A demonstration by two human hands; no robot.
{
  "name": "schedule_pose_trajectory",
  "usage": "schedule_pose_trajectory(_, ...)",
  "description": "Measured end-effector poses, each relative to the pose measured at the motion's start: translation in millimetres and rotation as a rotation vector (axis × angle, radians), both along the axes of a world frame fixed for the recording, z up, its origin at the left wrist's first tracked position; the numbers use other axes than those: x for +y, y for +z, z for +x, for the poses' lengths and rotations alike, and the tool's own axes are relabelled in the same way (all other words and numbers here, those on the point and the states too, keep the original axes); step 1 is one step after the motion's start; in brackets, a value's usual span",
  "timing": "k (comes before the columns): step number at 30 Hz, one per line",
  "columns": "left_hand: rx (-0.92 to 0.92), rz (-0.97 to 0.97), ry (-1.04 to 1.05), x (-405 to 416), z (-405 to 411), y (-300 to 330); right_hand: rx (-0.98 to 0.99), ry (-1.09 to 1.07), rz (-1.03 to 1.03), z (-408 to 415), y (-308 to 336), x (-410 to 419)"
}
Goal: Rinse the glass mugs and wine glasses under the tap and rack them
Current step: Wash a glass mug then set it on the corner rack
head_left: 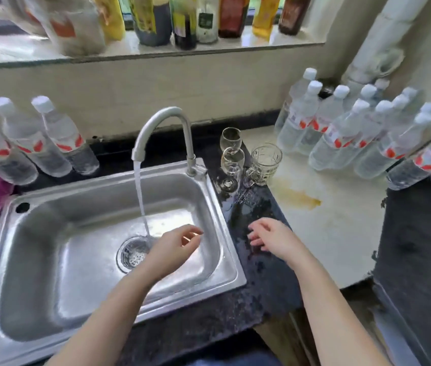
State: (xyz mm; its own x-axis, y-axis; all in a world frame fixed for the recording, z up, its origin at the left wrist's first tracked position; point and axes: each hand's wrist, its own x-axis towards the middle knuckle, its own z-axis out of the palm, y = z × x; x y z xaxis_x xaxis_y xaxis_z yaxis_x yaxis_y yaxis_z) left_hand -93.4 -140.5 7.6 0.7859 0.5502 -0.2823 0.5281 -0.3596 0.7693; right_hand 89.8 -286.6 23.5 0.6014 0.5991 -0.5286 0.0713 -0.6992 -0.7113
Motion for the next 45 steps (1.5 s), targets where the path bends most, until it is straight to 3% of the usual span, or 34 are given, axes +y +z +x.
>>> schedule_pose_trajectory(3, 0.011, 0.027, -0.091, 13.4, 41.6, -4.0, -0.102, -0.136, 0.042, 39.6, 5.3, 24.5)
schedule_pose_trajectory(5, 0.018, 0.059, -0.129, 19.0, 66.7, -12.2, -0.270, -0.177, 0.061, 69.5, 11.4, 42.5)
schedule_pose_trajectory(9, 0.091, 0.185, -0.234, 23.4, 100.6, -37.6, -0.527, -0.080, 0.052, 111.8, 13.4, 68.5)
schedule_pose_trajectory(15, 0.152, 0.404, -0.333, 21.0, 109.6, -58.8, -0.633, 0.012, -0.086, 128.2, -3.6, 77.1)
schedule_pose_trajectory(23, 0.127, 0.382, -0.358, 20.8, 104.8, -60.2, -0.604, -0.016, -0.044, 113.8, 7.0, 55.3)
schedule_pose_trajectory(26, 0.049, 0.216, -0.250, 22.5, 100.1, -50.8, -0.559, 0.051, -0.078, 91.3, 22.4, 37.4)
schedule_pose_trajectory(29, -0.051, -0.122, 0.048, 25.2, 84.5, -33.5, -0.418, 0.100, -0.022, 59.0, 35.8, 31.3)
schedule_pose_trajectory(33, -0.146, -1.039, 0.385, 35.8, 42.5, -20.7, -0.033, 0.106, 0.198, 2.5, 44.9, 57.3)
schedule_pose_trajectory(35, -0.303, -1.301, 0.555, 45.8, 18.5, -20.1, 0.082, 0.177, 0.221, -24.4, 42.3, 79.6)
schedule_pose_trajectory(38, -0.442, -1.153, 0.857, 65.8, -8.8, -14.1, -0.055, 0.387, 0.162, -50.5, 43.4, 113.0)
schedule_pose_trajectory(41, -0.536, -0.876, 0.935, 86.7, -29.6, -12.0, -0.169, 0.400, 0.217, -66.0, 45.0, 151.4)
schedule_pose_trajectory(45, -0.534, -0.458, 0.896, 95.3, -38.8, -9.1, 0.117, 0.298, 0.188, -95.5, 41.3, 201.4)
